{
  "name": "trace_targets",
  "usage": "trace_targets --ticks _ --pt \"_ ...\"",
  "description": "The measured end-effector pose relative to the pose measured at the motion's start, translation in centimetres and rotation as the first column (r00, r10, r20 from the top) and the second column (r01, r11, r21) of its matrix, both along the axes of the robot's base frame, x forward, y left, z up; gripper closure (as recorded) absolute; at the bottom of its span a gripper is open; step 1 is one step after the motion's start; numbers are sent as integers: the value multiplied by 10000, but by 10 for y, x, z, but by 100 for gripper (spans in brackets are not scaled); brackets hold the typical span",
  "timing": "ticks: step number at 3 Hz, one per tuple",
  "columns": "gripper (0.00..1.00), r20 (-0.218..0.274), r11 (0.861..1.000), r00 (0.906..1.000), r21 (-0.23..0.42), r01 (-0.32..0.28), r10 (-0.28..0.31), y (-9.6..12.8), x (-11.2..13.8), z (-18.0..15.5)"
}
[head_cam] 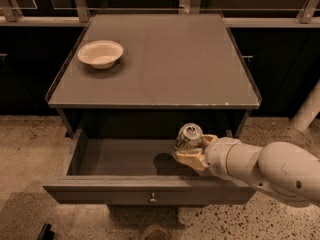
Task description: Place 7up can into top drawer
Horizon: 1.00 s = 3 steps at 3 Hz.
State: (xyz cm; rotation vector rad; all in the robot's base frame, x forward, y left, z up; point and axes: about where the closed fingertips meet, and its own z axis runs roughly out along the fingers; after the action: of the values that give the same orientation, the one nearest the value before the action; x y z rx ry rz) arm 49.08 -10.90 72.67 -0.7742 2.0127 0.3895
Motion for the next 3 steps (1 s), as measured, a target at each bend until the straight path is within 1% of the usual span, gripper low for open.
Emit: trace_targets --ticks 1,2,3 --pt "100 -514 9992 9979 19 398 -397 -7 3 -30" --pt "100 -900 9973 9933 -39 727 -728 -13 5 -53" --pt "100 -1167 9948 9880 -101 1011 -1016 -19 6 -69"
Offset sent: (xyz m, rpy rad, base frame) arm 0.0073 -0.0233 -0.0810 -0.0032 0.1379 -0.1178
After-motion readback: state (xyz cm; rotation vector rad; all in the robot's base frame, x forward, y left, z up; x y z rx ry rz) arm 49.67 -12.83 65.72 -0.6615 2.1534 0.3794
